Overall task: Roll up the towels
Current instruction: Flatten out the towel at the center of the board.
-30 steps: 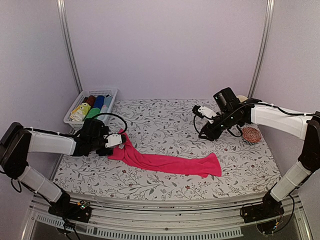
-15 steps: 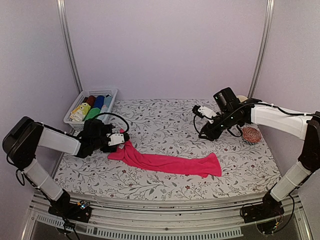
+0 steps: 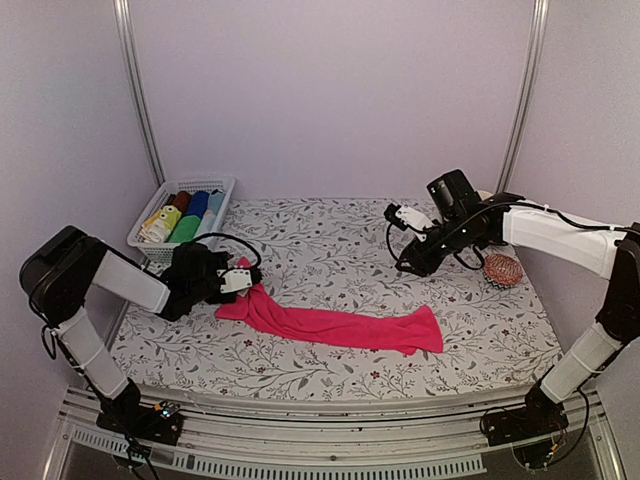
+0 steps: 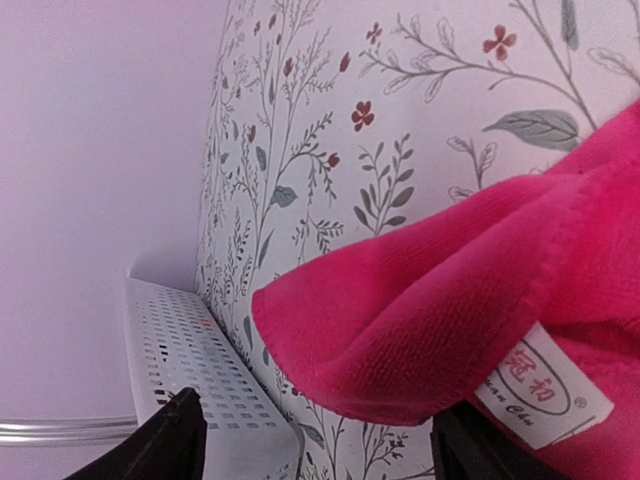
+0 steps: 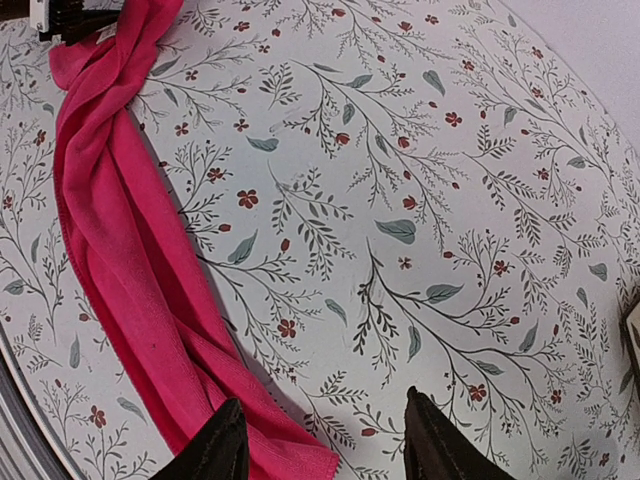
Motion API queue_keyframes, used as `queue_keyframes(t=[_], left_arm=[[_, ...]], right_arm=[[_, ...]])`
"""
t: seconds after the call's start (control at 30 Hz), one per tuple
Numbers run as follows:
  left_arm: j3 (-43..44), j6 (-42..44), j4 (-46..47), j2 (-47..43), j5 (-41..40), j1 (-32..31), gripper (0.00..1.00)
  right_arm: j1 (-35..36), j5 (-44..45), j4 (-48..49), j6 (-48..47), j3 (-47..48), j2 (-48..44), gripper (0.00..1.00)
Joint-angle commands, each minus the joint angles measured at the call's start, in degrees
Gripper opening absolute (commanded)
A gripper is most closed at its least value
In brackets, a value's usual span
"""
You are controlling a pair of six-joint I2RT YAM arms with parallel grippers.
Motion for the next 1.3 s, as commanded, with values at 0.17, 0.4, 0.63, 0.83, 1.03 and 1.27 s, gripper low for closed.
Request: queue_keyframes(t=[0.17, 0.4, 0.63, 0.83, 1.03, 1.27], left_arm=[[-1.79, 3.06, 18.39, 6.85, -6.68, -2.59, 0.72], [-4.82, 2.65, 21.39, 3.57, -7.04, -3.5, 0.65], [-4.87, 2.71, 19.67, 2.79, -5.93, -3.96, 0.51], [-3.79, 2.43, 16.5, 3.61, -4.5, -4.23, 0.37], [-2.97, 1.72, 13.04, 3.25, -3.73, -4.33, 0.01], [-0.55, -2.58, 6.36, 0.03, -3.9, -4.26, 0.0]], right_arm=[[0.0, -0.32, 0.05, 1.11, 2.44, 1.56, 0.54], [0.06, -0.59, 0.14, 1.47, 2.53, 1.8, 0.54], [-0.01, -0.59, 0.12, 1.56, 2.57, 1.83, 0.54], [-0.01, -0.36, 0.03, 1.56, 2.15, 1.14, 0.54], [-0.01, 0.33, -0.14, 1.89, 0.58, 0.32, 0.53], [0.15, 2.03, 2.81, -1.01, -10.63, -8.5, 0.55]])
